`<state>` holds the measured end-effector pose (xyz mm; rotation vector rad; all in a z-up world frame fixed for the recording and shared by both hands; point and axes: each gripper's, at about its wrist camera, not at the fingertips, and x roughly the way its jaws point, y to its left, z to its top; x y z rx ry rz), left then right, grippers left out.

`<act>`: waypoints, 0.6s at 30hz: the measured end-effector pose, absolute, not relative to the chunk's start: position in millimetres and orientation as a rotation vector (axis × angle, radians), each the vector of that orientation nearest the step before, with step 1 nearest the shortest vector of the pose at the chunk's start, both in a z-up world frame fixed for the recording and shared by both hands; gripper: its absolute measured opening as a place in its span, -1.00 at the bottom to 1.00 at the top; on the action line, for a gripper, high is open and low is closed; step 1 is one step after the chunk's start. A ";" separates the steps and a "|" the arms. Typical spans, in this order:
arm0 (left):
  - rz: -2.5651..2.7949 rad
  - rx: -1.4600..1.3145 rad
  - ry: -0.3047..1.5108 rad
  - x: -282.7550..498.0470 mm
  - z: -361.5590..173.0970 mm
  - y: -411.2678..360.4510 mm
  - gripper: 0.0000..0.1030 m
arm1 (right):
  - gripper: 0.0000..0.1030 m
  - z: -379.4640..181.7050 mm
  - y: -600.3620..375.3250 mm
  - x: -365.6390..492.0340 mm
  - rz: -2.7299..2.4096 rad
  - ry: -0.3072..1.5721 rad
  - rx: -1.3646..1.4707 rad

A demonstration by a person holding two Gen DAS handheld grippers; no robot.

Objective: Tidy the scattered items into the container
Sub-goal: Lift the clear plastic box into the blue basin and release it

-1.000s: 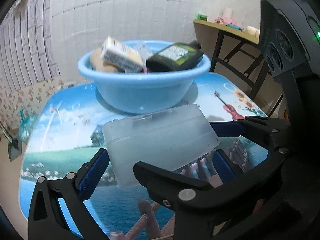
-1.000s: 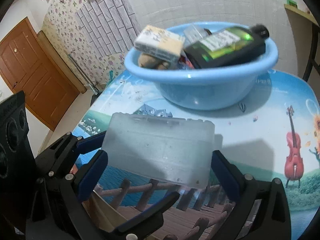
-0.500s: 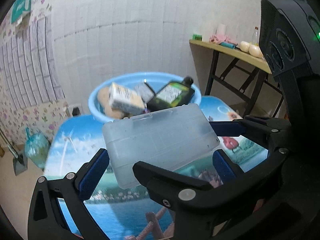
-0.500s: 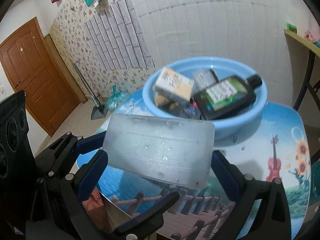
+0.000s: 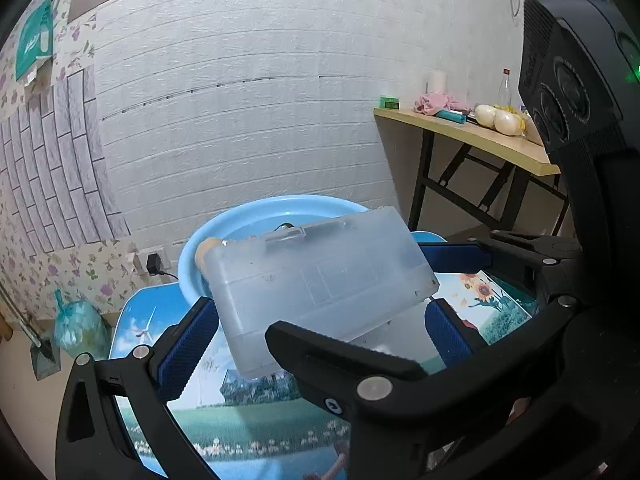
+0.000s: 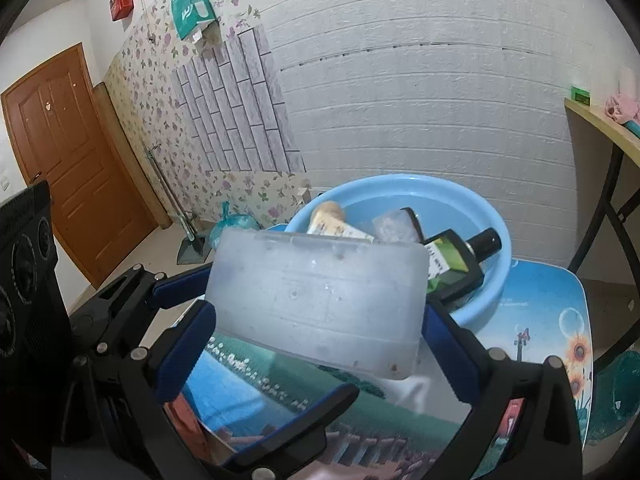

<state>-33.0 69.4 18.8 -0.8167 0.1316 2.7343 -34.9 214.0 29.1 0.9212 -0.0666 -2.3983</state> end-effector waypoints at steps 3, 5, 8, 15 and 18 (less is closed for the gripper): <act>2.727 -0.823 0.141 -44.1 16.8 71.9 0.98 | 1.00 26.8 211.7 -51.1 -2.400 -0.079 0.929; 2.723 -0.832 0.143 -53.7 14.1 72.9 0.98 | 1.00 24.2 212.1 -61.1 -2.400 -0.086 0.934; 2.716 -0.847 0.132 -68.7 11.8 72.8 0.98 | 1.00 21.1 213.7 -76.4 -2.399 -0.092 0.940; 2.727 -0.820 0.140 -100.9 14.1 74.2 0.98 | 1.00 21.8 213.8 -112.6 -2.411 -0.095 0.923; 2.729 -0.807 0.147 -114.8 15.6 73.3 0.98 | 1.00 22.5 212.9 -126.6 -2.413 -0.095 0.916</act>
